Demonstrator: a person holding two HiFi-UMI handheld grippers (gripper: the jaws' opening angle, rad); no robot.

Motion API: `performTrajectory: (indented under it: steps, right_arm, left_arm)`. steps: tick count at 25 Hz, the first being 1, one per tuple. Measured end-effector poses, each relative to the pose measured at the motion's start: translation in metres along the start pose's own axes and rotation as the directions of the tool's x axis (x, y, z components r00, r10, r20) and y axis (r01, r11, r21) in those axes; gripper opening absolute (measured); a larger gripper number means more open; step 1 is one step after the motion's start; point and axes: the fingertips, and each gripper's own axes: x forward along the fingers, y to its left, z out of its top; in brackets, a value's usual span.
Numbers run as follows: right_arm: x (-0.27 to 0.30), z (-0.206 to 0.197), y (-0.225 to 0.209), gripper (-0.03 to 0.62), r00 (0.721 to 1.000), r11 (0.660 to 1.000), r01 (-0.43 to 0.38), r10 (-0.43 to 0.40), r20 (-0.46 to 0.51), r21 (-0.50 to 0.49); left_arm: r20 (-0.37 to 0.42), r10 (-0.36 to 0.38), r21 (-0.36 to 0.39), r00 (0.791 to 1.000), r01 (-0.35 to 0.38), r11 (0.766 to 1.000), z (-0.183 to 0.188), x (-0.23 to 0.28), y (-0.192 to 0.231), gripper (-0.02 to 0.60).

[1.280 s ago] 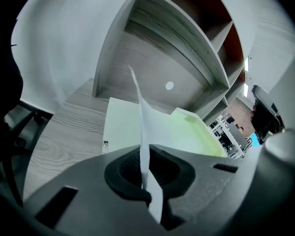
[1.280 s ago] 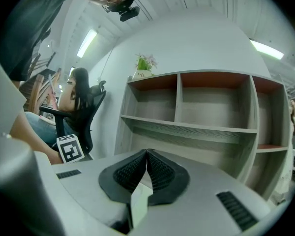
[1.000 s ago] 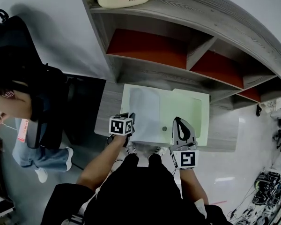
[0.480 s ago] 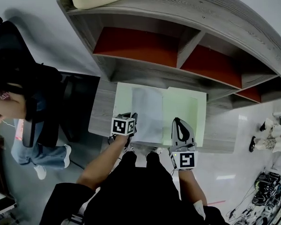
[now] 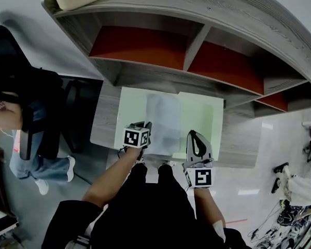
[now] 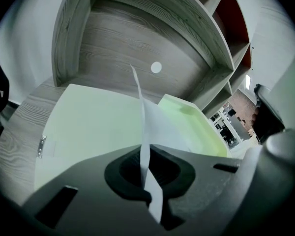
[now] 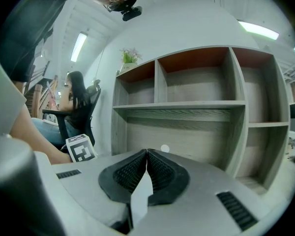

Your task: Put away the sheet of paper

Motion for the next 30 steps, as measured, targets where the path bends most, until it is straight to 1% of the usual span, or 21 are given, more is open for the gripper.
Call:
performTrajectory:
  steps: [5, 8, 13, 16, 18, 20, 25, 28, 30]
  right_arm:
    - [-0.004, -0.005, -0.015, 0.023, 1.0, 1.0, 0.011, -0.011, 0.001, 0.009]
    - [-0.006, -0.005, -0.023, 0.023, 1.0, 1.0, 0.008, -0.008, 0.003, 0.012]
    - [-0.008, -0.005, -0.035, 0.023, 1.0, 1.0, -0.009, 0.009, 0.014, 0.011]
    - [-0.01, -0.002, -0.046, 0.023, 1.0, 1.0, -0.002, 0.002, 0.03, 0.021]
    - [-0.012, 0.0, -0.051, 0.023, 0.999, 1.0, -0.006, 0.005, 0.036, 0.022]
    - [-0.012, 0.003, -0.057, 0.023, 0.999, 1.0, -0.014, 0.014, 0.045, 0.015]
    - [-0.018, 0.004, -0.075, 0.023, 0.999, 1.0, -0.004, 0.003, 0.053, 0.019]
    - [-0.02, 0.005, -0.082, 0.023, 0.998, 1.0, -0.001, 0.0, 0.055, 0.023]
    - [-0.022, 0.005, -0.084, 0.023, 0.998, 1.0, -0.003, 0.002, 0.057, 0.023]
  left_arm:
    - [-0.011, -0.011, -0.006, 1.0, 0.011, 1.0, 0.0, 0.012, -0.018, 0.006]
    - [-0.017, -0.022, -0.023, 1.0, 0.022, 0.999, 0.001, 0.02, -0.03, 0.006]
    - [0.014, -0.053, -0.049, 0.999, 0.053, 0.997, 0.01, 0.034, -0.055, 0.006]
    - [0.003, -0.077, -0.059, 0.997, 0.077, 0.995, 0.01, 0.047, -0.072, 0.006]
    - [-0.02, -0.113, -0.079, 0.993, 0.111, 0.991, 0.005, 0.057, -0.087, 0.006]
    - [-0.035, -0.151, -0.116, 0.988, 0.146, 0.982, 0.002, 0.065, -0.098, 0.006]
    - [-0.048, -0.168, -0.17, 0.985, 0.158, 0.973, 0.001, 0.081, -0.113, 0.006]
    - [-0.069, -0.193, -0.21, 0.979, 0.175, 0.962, -0.002, 0.09, -0.125, 0.008]
    - [-0.084, -0.211, -0.225, 0.974, 0.188, 0.956, -0.006, 0.095, -0.135, 0.008]
